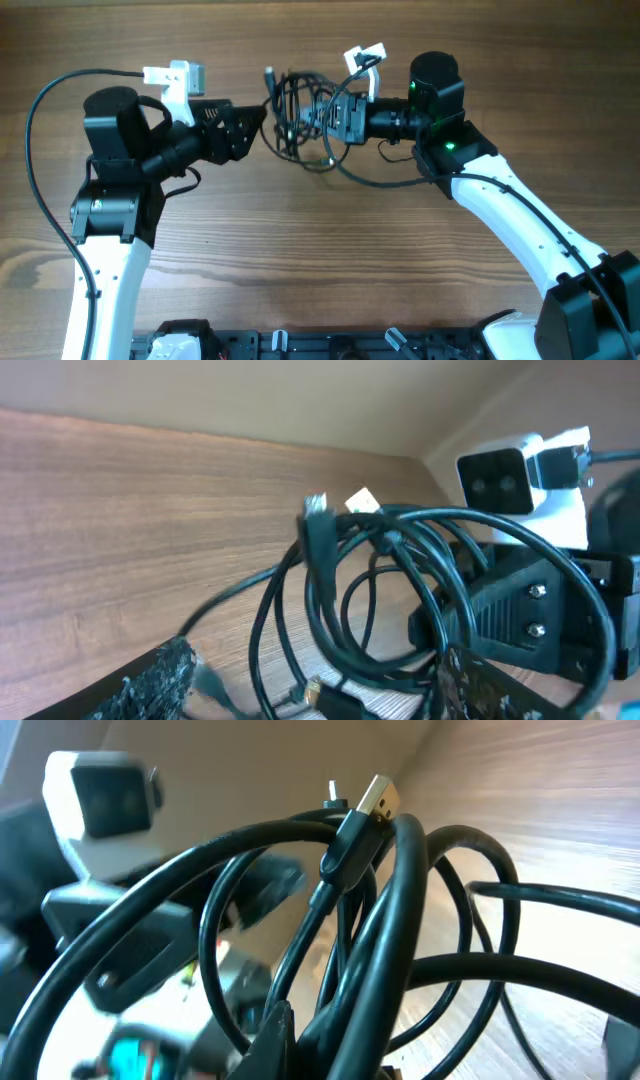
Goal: Untangle cables
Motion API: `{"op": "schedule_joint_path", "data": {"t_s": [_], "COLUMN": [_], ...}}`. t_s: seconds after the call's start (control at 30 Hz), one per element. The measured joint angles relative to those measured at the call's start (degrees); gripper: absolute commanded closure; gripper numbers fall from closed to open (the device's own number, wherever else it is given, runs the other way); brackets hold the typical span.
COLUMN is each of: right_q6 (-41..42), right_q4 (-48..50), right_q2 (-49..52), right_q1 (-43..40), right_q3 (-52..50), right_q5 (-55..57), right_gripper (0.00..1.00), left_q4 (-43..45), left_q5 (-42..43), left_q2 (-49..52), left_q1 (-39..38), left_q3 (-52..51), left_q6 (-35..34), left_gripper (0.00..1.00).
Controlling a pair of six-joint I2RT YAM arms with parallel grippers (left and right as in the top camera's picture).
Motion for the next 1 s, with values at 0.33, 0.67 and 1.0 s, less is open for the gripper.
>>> {"op": "schedule_joint_path", "data": {"t_s": [0.33,0.67,1.0], "right_q6": [-6.69,-6.86,-6.84], "right_q4": [0.28,6.91,7.26], "right_q2": [0.0,0.0,0.0], "right_q1": [0.0,-0.13,-0.26], "right_q3": [0.0,0.0,0.0], "right_q5": [-9.11,-12.48,-13.99], "right_gripper": [0.96,0.96,0.96], "left_q4": [-4.35,-7.1,-4.92], "left_q5": [2.16,5.03,12.98], "left_q2": [0.0,0.15,0.81], "left_q1": [-0.02,0.17,-3.78], "left_q3": [0.0,0.02,0.02], "left_q6": [15.04,10.51,9.31], "left_gripper": [0.35,0.52,0.54]}}
